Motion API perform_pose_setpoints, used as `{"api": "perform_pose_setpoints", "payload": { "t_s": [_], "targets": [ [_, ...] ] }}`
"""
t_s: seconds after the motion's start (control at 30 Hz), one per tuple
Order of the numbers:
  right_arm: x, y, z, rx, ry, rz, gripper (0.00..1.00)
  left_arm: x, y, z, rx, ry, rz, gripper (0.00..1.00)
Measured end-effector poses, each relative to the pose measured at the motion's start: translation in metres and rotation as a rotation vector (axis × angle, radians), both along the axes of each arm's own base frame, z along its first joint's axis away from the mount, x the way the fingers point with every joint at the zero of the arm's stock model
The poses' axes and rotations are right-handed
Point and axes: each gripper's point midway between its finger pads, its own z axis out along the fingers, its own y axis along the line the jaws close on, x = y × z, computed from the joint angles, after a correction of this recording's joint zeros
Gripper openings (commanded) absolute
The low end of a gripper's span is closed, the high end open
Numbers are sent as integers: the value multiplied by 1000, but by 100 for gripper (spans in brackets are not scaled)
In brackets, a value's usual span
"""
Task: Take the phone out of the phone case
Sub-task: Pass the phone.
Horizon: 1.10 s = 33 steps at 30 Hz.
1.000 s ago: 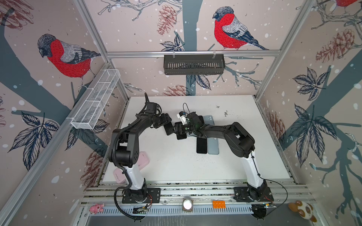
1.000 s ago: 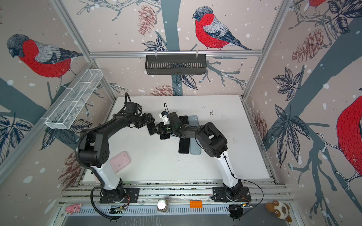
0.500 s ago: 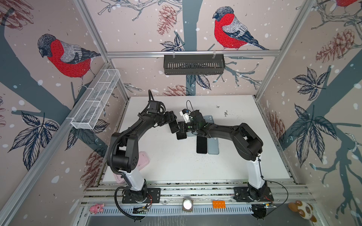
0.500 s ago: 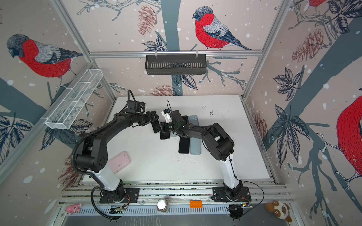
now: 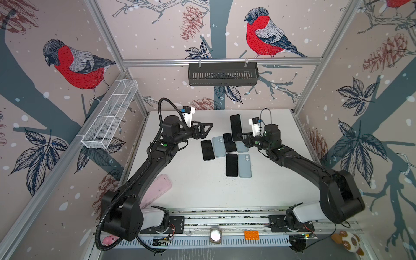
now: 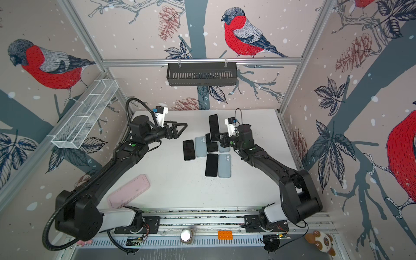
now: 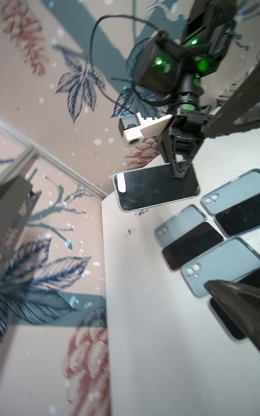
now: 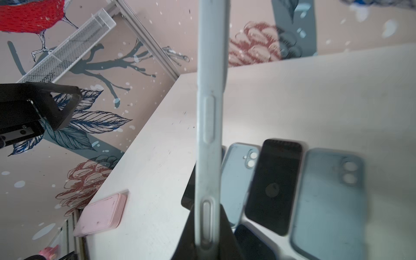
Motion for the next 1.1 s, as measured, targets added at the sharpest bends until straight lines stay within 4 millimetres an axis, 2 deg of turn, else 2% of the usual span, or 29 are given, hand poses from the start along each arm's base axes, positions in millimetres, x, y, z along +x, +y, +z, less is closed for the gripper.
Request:
{"api": "perform_pose_setpoints", "payload": {
  "t_s": [0.07, 0.13, 0.2, 0.3, 0.4, 0.53, 0.7, 0.77, 1.1],
  "targets": [
    [-12, -16, 13, 18, -116, -5, 1, -15, -15, 11, 34, -110, -88, 94],
    [-35, -19, 22, 29, -253, 40, 0, -35, -29, 20, 71, -235, -195, 90],
    [-53, -16, 30, 38, -359, 100, 0, -53, -37, 24, 96, -338, -286, 84],
    [-67, -9, 49, 48, -498, 187, 0, -78, -45, 26, 110, -475, -413, 74],
    [-89, 3, 58, 72, -600, 297, 0, -97, -52, 23, 131, -558, -516, 72],
    [-121, 25, 62, 84, -684, 476, 0, -106, -59, 29, 171, -643, -594, 72],
    [-149, 45, 66, 87, -758, 630, 0, -122, -61, 22, 187, -670, -684, 71],
    [-154, 48, 65, 85, -769, 659, 0, -126, -61, 20, 192, -672, -703, 69],
    [-163, 53, 52, 73, -756, 720, 0, -136, -60, 13, 200, -638, -788, 44]
  ]
}}
